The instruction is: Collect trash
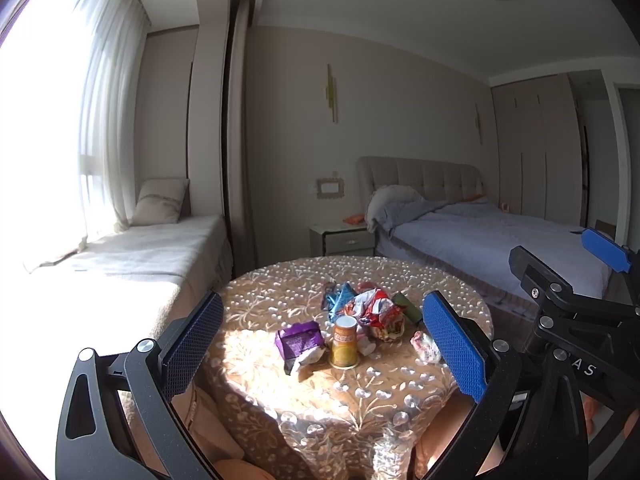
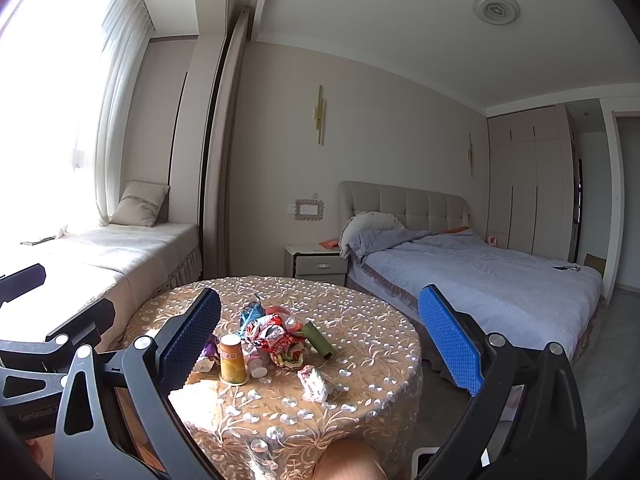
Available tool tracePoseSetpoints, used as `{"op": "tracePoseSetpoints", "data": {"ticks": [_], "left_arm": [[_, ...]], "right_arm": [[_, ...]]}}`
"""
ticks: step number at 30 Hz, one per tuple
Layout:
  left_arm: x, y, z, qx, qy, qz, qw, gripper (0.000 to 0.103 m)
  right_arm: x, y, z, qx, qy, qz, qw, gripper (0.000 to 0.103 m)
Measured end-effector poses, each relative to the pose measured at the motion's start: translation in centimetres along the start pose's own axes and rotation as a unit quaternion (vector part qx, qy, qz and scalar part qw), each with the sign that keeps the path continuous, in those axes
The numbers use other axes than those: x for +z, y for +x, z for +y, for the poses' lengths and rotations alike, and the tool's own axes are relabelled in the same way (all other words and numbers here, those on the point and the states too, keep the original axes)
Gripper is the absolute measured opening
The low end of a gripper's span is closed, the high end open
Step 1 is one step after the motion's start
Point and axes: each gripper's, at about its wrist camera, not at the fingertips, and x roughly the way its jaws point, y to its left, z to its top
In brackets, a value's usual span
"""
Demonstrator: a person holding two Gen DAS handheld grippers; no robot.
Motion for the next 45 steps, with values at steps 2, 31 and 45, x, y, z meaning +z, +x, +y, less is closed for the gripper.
{"op": "tracePoseSetpoints", "data": {"ticks": [2,31,45], "left_arm": [[0.1,0.0,0.1,0.0,0.0,0.001,1.0,0.098],[0.3,4.5,-1.0,0.006,-0.004,0.039,0.9992,0.098],[-3.5,13.2,-2.7,-0.023,-0.01,0.082,0.9963,0.098]], "right_arm": [[0.0,0.0,0.0,0.0,0.0,0.0,1.0,0.099],[-1.3,4.9,-1.5,0.02,0.026,0.035,0.999,0.099],[-6.3,13.8,-3.0,0.053,0.041,0.137,0.988,0.099]]}}
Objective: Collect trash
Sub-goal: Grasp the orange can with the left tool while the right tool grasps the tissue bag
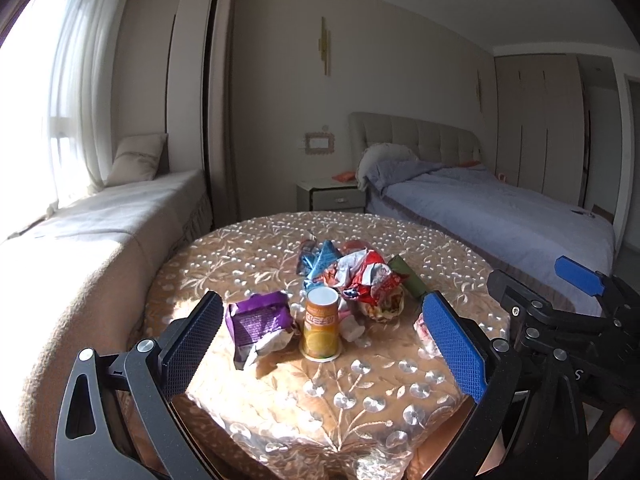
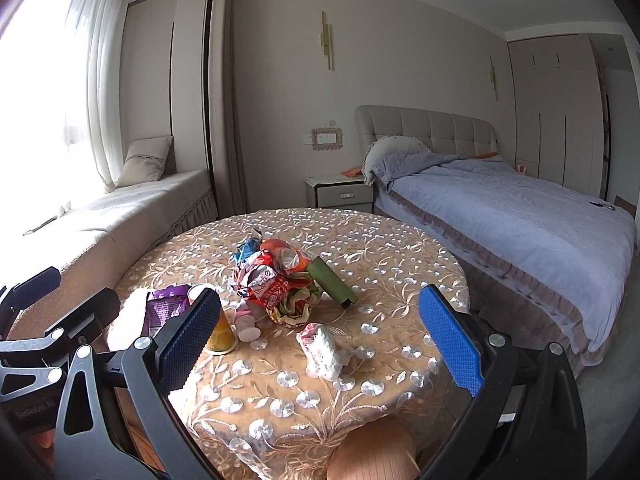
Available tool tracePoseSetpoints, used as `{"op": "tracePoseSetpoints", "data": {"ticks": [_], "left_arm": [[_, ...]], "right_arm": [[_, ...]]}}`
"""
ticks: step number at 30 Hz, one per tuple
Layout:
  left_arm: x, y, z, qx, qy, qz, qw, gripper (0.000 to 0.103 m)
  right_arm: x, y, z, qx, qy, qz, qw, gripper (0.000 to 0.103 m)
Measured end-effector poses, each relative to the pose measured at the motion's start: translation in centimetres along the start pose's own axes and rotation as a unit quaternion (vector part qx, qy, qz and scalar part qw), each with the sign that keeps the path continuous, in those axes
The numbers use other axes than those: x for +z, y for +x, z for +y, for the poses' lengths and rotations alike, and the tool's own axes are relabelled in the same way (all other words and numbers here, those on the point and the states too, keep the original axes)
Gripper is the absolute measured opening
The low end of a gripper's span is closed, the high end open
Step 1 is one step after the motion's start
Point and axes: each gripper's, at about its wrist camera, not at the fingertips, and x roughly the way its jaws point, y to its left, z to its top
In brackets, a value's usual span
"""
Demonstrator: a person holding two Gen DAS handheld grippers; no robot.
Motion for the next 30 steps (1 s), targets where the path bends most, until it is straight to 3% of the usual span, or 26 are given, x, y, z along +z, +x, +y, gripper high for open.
{"op": "tracePoseSetpoints", "data": {"ticks": [7,12,19,22,23,24,25,26,27,30], "left_arm": [[-1.9,6.5,-0.2,0.026,0.006,0.044,0.9987,0.098],[-2.4,10.8,-0.9,0.058,0.042,0.065,0.9953,0.098],[-2.6,15.5,-0.5,0.053,0.052,0.095,0.9927,0.096],[-2.9,17.3,-0.2,0.037,0.041,0.114,0.992,0.082],[-3.1,17.9,-0.1,0.033,0.036,0.122,0.9913,0.073],[-3.2,18.4,0.1,0.024,0.032,0.13,0.9907,0.061],[-3.4,18.7,0.2,0.021,0.028,0.134,0.9903,0.056],[-3.6,19.0,0.1,0.021,0.026,0.136,0.9901,0.047],[-3.7,19.1,0.1,0.018,0.026,0.137,0.99,0.041],[-3.7,19.1,-0.1,0.022,0.026,0.136,0.9901,0.041]], "right_arm": [[-2.8,5.5,-0.8,-0.005,-0.028,0.047,0.999,0.099],[-4.5,9.2,-1.8,0.002,-0.028,0.084,0.996,0.099],[-5.8,13.3,-2.0,0.016,-0.04,0.128,0.991,0.099],[-6.5,14.3,-1.7,0.032,-0.043,0.144,0.988,0.098],[-6.7,14.7,-1.5,0.036,-0.045,0.149,0.987,0.094],[-6.9,15.0,-1.4,0.04,-0.048,0.154,0.986,0.083],[-7.2,15.2,-1.4,0.045,-0.051,0.161,0.985,0.068],[-7.4,15.4,-1.4,0.052,-0.05,0.166,0.983,0.06],[-7.5,15.6,-1.5,0.058,-0.048,0.166,0.983,0.058],[-7.5,15.5,-1.7,0.063,-0.042,0.161,0.984,0.057]]}}
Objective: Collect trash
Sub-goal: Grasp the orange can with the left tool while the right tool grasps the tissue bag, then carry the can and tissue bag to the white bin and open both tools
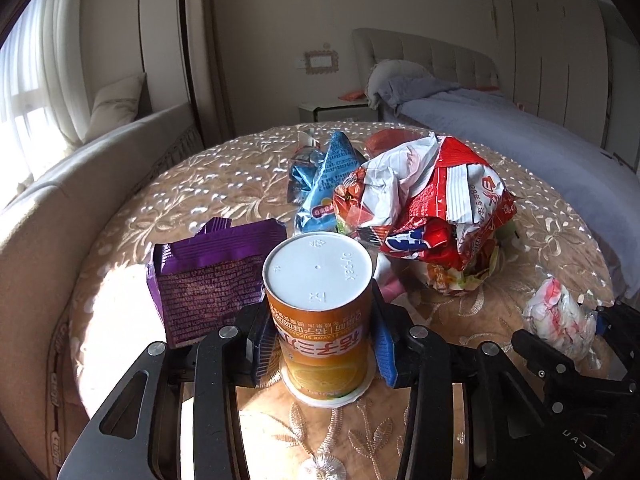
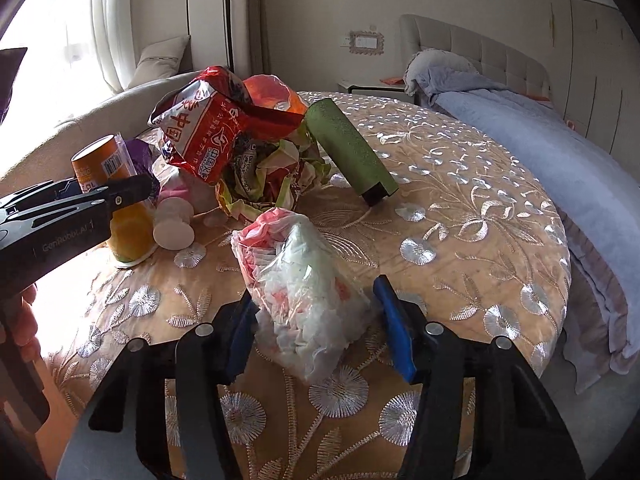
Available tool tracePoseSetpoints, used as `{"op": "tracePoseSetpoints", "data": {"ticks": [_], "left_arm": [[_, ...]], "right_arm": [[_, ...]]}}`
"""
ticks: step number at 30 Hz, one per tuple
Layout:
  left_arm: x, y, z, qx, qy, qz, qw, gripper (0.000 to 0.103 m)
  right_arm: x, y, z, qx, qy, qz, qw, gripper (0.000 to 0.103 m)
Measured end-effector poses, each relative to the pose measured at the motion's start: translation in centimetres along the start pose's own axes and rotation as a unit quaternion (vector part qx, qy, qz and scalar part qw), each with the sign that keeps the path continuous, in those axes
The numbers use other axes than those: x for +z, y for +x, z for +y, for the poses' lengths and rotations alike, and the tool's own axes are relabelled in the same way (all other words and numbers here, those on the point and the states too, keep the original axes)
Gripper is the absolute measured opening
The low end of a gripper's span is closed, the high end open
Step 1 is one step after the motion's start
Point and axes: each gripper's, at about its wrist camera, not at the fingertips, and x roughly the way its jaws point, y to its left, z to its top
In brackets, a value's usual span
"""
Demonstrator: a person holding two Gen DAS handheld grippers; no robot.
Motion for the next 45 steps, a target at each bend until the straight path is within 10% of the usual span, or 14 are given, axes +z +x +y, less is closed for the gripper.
{"op": "tracePoseSetpoints", "data": {"ticks": [13,26,34,45], "left_arm": [[1.3,-6.6,-2.5,-0.011,0.017,-0.05,0.9986,0.041],[0.5,-11.7,-14.4,-0.147,0.122,-0.072,0.9789,0.041],[-2.9,-10.5,-25.4,-0.258,0.214,-0.033,0.9415,0.041],[-10.7,-1.3,-38.5,-0.353,0.361,0.121,0.8546,0.041]], "right_arm": [[1.1,-5.6,-0.7,0.013,0.004,-0.058,0.998,0.056],[-1.3,-13.9,-9.5,-0.038,0.035,-0.089,0.995,0.056],[-8.7,-15.6,-18.2,-0.135,0.091,-0.029,0.986,0.057],[-20.8,-10.1,-24.9,-0.155,0.095,0.119,0.976,0.057]]}}
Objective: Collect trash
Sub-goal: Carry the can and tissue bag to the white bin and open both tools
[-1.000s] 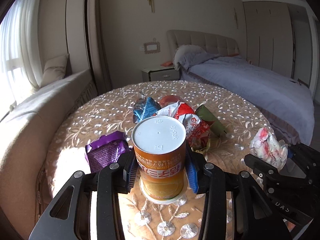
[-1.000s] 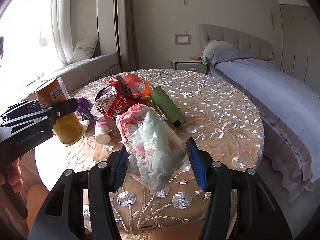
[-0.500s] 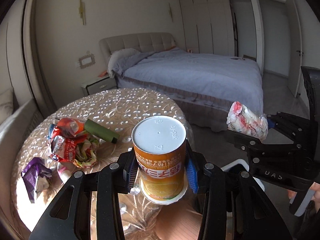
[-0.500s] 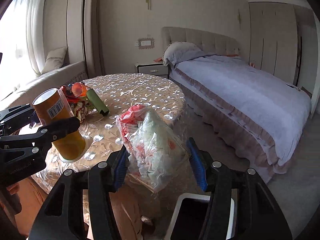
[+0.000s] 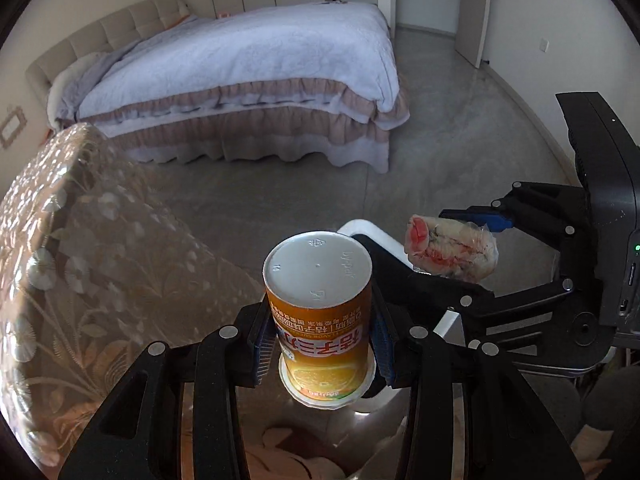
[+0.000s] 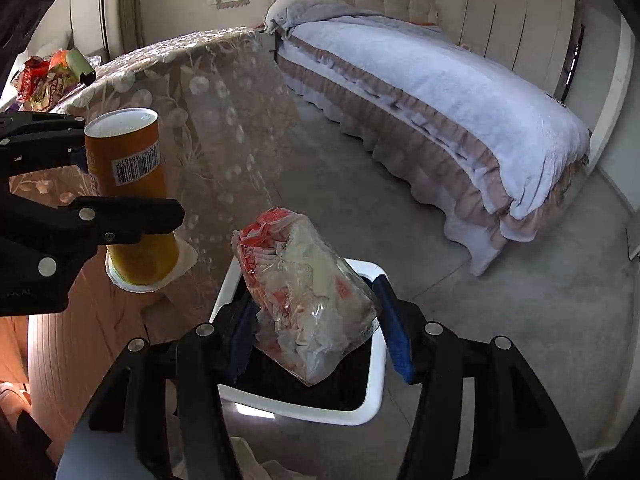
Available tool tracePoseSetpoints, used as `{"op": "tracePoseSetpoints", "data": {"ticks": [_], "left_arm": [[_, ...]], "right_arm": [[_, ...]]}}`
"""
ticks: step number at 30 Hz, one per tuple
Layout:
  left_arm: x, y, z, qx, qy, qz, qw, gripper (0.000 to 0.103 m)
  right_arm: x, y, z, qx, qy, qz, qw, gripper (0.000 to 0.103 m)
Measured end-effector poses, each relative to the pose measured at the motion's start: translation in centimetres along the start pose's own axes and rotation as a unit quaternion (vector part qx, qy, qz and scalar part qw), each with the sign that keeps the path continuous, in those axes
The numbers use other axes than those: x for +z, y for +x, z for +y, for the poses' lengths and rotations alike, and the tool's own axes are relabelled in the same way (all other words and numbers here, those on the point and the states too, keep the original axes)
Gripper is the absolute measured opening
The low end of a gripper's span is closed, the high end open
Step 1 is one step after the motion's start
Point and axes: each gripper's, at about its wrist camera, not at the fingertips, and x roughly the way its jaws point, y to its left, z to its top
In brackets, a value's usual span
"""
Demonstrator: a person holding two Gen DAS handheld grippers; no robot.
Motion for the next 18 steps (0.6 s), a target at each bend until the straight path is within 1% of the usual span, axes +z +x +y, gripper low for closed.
{"op": "tracePoseSetpoints", "data": {"ticks": [2,5,11,12,13,14,15,16,17,18], "left_arm": [[-0.1,3.0,-0.1,-0.014,0.009,0.03,0.9994,0.041],[-0.5,6.2,-0.8,-0.036,0.011,0.065,0.9972,0.041],[-0.9,10.2,-1.9,-0.061,0.017,0.111,0.9919,0.042],[-1.1,10.5,-2.0,-0.07,0.018,0.123,0.9897,0.048],[-1.1,11.1,-2.0,-0.077,0.017,0.135,0.9877,0.063],[-1.2,11.4,-1.9,-0.065,0.017,0.135,0.9885,0.087],[-1.3,11.6,-1.8,-0.065,0.017,0.133,0.9889,0.098],[-1.3,11.8,-1.7,-0.08,0.013,0.138,0.9871,0.098],[-1.2,12.2,-1.5,-0.086,0.007,0.142,0.986,0.098],[-1.3,12.2,-1.4,-0.084,0.004,0.143,0.9861,0.098]], "right_arm": [[-1.2,1.8,0.0,0.001,-0.005,0.023,1.0,0.057],[-2.3,4.2,-0.1,0.004,-0.01,0.046,0.999,0.057],[-3.8,6.2,-0.5,0.004,-0.015,0.065,0.998,0.057],[-3.8,6.5,-0.7,0.006,-0.016,0.067,0.998,0.064],[-3.9,6.6,-0.7,0.005,-0.017,0.07,0.997,0.09],[-4.1,6.7,-0.7,-0.006,-0.024,0.072,0.997,0.1],[-4.4,6.9,-0.6,-0.009,-0.034,0.073,0.997,0.099],[-4.7,7.1,-0.7,-0.012,-0.038,0.076,0.996,0.099],[-4.9,7.2,-0.7,-0.013,-0.038,0.081,0.996,0.099],[-4.9,7.2,-0.7,-0.013,-0.037,0.086,0.996,0.099]]}}
